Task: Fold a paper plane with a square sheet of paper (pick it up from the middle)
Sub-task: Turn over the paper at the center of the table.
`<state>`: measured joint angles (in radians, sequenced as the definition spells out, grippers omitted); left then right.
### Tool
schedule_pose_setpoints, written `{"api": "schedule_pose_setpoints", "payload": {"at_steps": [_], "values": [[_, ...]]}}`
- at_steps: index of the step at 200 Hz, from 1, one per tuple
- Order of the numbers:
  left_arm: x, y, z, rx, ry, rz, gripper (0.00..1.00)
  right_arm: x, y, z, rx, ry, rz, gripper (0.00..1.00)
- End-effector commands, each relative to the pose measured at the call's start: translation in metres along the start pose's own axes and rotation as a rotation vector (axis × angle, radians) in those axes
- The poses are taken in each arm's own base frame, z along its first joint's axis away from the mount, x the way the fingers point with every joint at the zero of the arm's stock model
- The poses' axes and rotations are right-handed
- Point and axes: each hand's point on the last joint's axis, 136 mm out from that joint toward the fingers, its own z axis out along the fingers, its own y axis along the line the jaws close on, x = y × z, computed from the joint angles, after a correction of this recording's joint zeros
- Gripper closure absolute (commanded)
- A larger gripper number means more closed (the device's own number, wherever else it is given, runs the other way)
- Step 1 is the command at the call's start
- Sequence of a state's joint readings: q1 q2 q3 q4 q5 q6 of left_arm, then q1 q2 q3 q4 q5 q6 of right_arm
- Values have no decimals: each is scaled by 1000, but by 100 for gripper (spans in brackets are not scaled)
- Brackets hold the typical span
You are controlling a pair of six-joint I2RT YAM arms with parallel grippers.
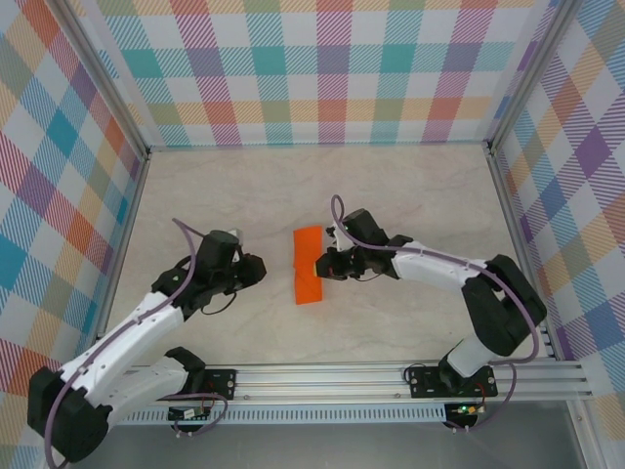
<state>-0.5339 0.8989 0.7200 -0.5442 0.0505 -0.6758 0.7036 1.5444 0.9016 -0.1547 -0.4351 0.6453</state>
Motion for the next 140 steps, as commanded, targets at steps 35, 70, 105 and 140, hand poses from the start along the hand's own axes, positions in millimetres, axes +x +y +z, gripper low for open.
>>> {"api": "schedule_pose_setpoints", "payload": {"at_steps": [35, 70, 105, 140], "values": [[28, 40, -33, -124, 71, 80, 72, 36, -33, -31, 168, 19, 20, 100], [29, 40, -34, -90, 44, 71, 65, 51, -45, -50, 239, 9, -2, 99], [27, 43, -32, -112, 43, 70, 62, 55, -44, -59, 257, 21, -16, 99], [28, 42, -30, -105, 44, 70, 53, 55, -52, -67, 330, 30, -36, 98]]}}
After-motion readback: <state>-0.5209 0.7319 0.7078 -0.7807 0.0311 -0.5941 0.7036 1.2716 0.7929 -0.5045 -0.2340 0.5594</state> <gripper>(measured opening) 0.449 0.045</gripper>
